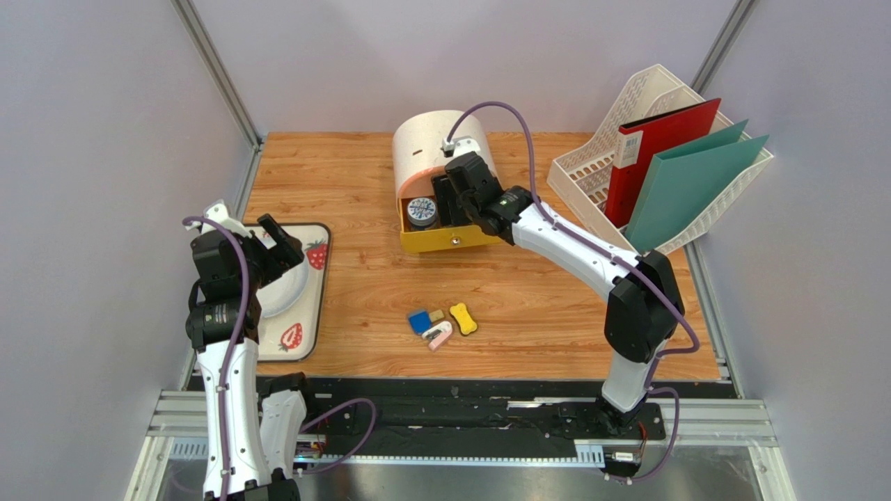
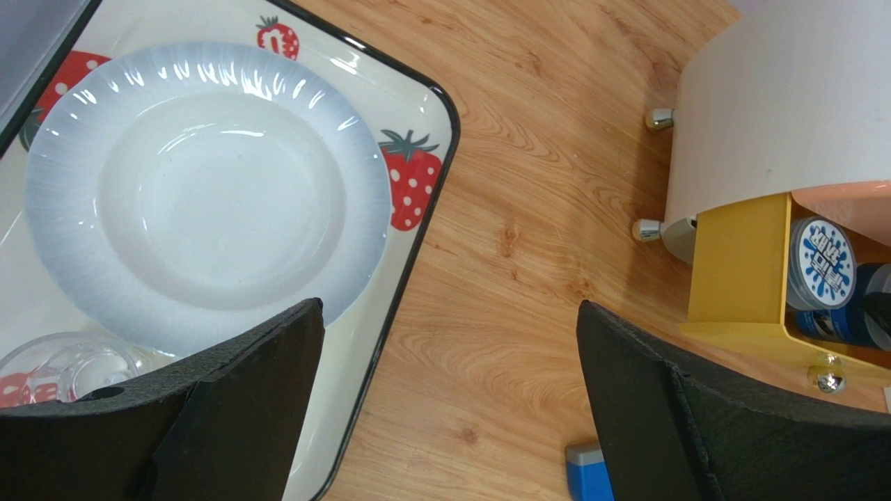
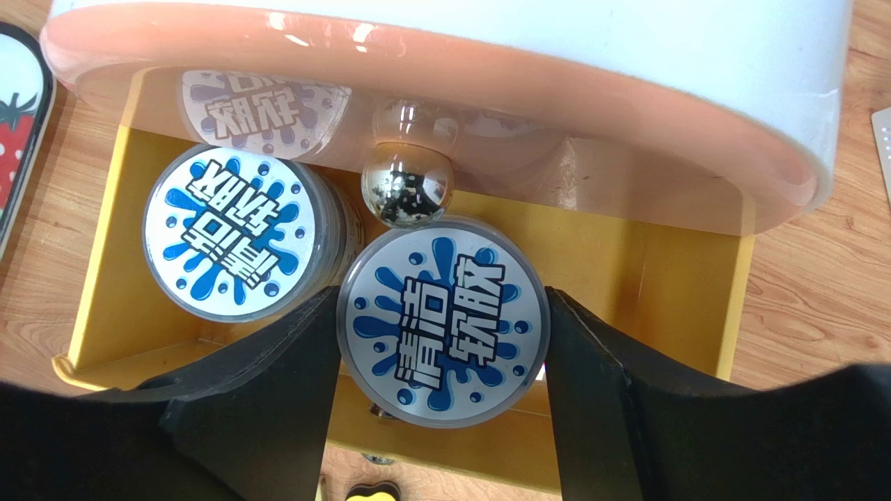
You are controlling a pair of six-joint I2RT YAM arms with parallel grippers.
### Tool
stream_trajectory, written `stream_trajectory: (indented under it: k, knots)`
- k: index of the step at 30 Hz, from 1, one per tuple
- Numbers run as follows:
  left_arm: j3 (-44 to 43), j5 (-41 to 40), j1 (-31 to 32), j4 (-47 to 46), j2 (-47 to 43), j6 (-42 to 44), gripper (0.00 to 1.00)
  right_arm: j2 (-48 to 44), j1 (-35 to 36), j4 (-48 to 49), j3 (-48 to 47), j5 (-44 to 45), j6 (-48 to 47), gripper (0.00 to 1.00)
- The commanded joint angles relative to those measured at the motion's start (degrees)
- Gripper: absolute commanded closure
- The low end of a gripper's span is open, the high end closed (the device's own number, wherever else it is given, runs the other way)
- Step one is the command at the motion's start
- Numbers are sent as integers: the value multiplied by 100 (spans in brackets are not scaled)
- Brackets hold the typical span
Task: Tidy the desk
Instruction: Place the stationery in the drawer.
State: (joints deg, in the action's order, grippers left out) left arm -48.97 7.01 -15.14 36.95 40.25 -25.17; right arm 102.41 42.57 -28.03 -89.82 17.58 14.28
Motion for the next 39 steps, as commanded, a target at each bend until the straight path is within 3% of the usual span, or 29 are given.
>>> stream_trajectory:
  k: [1, 15, 28, 36, 39]
  knots:
    - [19, 11, -60, -188, -8, 100, 1, 59, 24, 430, -281, 52, 31, 86]
    - [19, 20, -68, -188, -8, 100, 1, 279, 32, 342, -519, -133, 40, 78]
    - [19, 29, -60, -197, -8, 100, 1, 113, 32, 360, -510, -115, 39, 41]
    - [19, 46, -60, -188, -8, 100, 1, -63, 32, 474, -387, -97, 57, 33]
    - [19, 47, -68, -179, -8, 100, 1, -116, 32, 500, -370, -124, 66, 26]
